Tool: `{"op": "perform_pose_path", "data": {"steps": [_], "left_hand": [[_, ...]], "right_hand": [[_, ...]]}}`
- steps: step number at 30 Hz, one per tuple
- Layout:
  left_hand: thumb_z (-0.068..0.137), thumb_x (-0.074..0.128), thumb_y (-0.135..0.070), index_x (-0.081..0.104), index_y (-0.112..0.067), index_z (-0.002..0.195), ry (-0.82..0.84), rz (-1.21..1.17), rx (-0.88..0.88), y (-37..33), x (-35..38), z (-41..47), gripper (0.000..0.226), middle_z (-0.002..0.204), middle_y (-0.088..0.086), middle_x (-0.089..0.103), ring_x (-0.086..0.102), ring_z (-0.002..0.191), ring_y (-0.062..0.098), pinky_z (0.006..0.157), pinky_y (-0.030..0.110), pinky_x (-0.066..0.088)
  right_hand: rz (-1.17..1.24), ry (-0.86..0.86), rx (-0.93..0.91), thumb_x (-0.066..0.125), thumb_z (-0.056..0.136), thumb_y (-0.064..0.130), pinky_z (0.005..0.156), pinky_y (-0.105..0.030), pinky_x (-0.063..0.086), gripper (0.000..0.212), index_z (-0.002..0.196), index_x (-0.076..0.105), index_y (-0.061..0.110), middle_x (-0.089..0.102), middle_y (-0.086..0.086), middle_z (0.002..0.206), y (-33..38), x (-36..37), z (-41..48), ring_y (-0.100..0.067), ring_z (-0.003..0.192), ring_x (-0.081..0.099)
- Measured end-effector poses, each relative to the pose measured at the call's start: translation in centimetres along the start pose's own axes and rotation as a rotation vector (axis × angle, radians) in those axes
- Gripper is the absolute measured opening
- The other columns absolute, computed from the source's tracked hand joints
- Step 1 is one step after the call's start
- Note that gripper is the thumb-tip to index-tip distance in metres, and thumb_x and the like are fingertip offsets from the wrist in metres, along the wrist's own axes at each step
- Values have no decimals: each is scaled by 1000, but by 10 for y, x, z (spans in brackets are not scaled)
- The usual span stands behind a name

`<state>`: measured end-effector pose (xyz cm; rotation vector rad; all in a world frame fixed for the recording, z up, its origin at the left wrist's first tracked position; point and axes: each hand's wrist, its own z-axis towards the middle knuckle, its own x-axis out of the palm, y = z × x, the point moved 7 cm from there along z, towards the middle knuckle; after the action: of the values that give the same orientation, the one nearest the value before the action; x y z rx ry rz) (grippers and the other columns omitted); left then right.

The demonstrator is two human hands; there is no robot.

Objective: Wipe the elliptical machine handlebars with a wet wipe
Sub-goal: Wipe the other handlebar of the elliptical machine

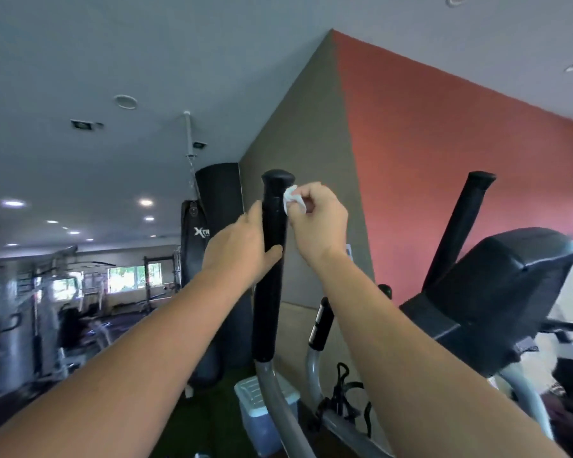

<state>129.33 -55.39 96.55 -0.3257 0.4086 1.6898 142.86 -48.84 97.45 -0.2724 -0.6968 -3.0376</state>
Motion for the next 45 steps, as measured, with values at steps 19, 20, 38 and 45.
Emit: {"op": "perform_pose_path", "data": {"steps": [19,20,38,45], "left_hand": [[95,66,-36,4,-29,162,-16,41,-48,11,16,-24,91,145,6,51,65,110,29,82,46,57],[95,66,-35,4,-31,162,-32,4,-45,11,16,-25,92,146,4,50,64,110,28,82,47,57],[96,65,-28,-2,-42,161,-20,-102,-73,22,42,-50,94,138,2,51,64,80,22,71,46,58],[95,67,-26,1,-44,161,0,-111,-94,31,55,-66,94,119,-1,56,64,77,20,71,46,58]], "right_hand": [[118,47,84,58,90,18,65,-7,43,22,71,62,27,71,9,90,-20,-9,1,-10,85,65],[164,22,67,58,91,18,66,-7,43,22,72,61,29,71,9,93,-8,-13,12,-8,86,65],[108,141,83,60,90,6,70,0,39,19,84,66,23,67,5,102,-45,13,-45,4,87,58],[133,66,158,63,92,15,73,-15,46,15,79,65,23,69,2,93,-71,11,-54,-11,87,64]]}}
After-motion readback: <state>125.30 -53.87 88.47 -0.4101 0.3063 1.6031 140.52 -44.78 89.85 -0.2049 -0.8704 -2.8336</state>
